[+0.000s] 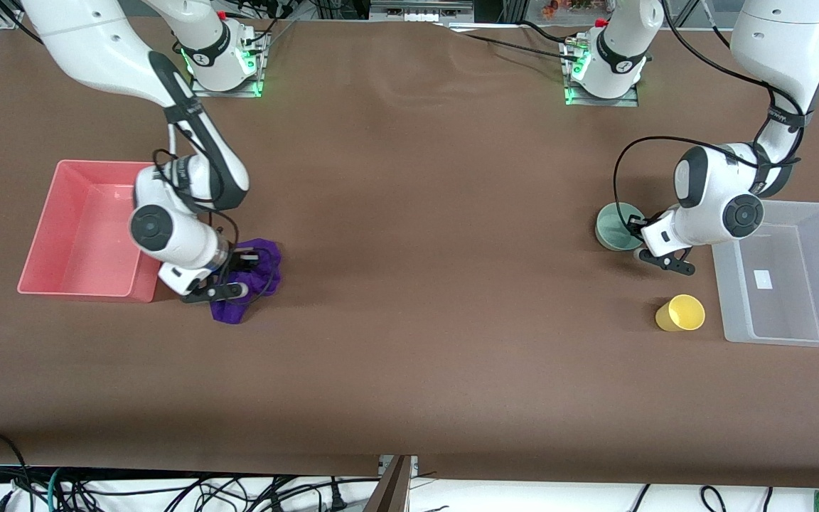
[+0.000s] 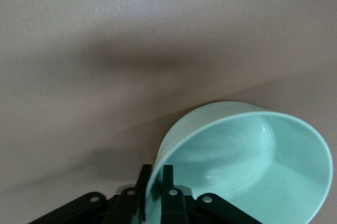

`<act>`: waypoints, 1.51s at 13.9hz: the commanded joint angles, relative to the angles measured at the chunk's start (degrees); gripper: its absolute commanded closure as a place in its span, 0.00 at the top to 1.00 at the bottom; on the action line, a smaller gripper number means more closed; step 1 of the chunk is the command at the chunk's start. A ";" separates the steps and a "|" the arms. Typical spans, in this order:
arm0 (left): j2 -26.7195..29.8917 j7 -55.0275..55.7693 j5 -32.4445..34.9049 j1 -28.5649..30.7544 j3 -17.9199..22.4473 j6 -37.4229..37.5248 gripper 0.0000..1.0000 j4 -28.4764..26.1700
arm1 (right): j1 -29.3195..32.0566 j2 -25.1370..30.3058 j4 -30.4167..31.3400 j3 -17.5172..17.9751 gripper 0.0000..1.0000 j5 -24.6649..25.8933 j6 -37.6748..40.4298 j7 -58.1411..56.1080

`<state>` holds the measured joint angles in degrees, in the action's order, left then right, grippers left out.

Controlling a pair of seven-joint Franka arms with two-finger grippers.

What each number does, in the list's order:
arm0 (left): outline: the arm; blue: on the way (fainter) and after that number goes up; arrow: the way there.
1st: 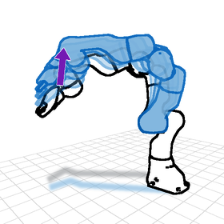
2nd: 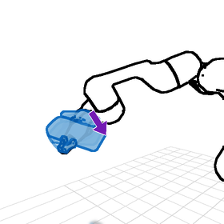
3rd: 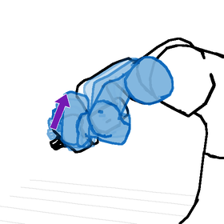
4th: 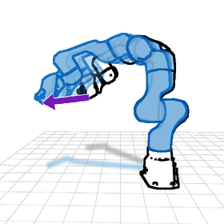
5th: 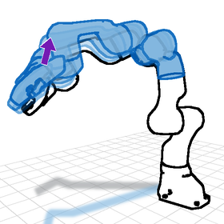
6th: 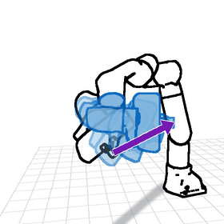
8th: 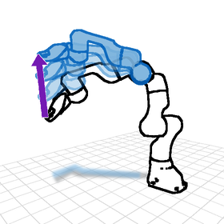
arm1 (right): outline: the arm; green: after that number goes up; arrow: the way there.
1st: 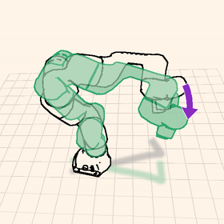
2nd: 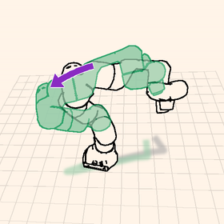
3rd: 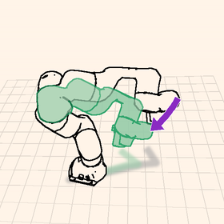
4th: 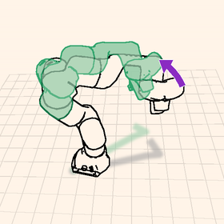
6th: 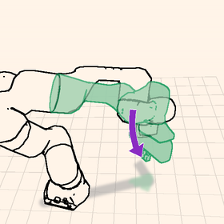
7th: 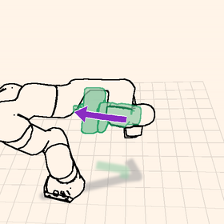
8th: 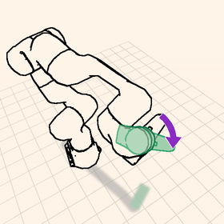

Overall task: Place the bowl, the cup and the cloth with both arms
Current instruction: 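Move the cloth into the pink bin while the left gripper moves the bowl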

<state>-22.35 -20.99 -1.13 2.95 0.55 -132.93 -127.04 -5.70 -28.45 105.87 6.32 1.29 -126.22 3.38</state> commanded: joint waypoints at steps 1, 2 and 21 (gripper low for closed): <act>1.95 -1.87 -1.08 -0.05 0.16 5.80 0.00 3.88 | 1.57 1.82 -12.92 -2.79 0.00 0.56 19.97 -5.21; 2.57 -1.78 -1.07 -0.05 0.16 11.32 0.00 7.38 | 1.57 1.99 -16.53 -4.81 0.00 0.56 26.05 -7.92; -10.52 -28.14 13.16 20.52 0.95 13.74 1.00 31.76 | 4.38 6.20 -6.97 -28.03 1.00 -1.46 26.01 -25.96</act>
<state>-33.52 -47.64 12.87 24.22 1.69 -120.47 -97.11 -1.45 -25.66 100.62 -22.43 1.36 -101.42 -22.61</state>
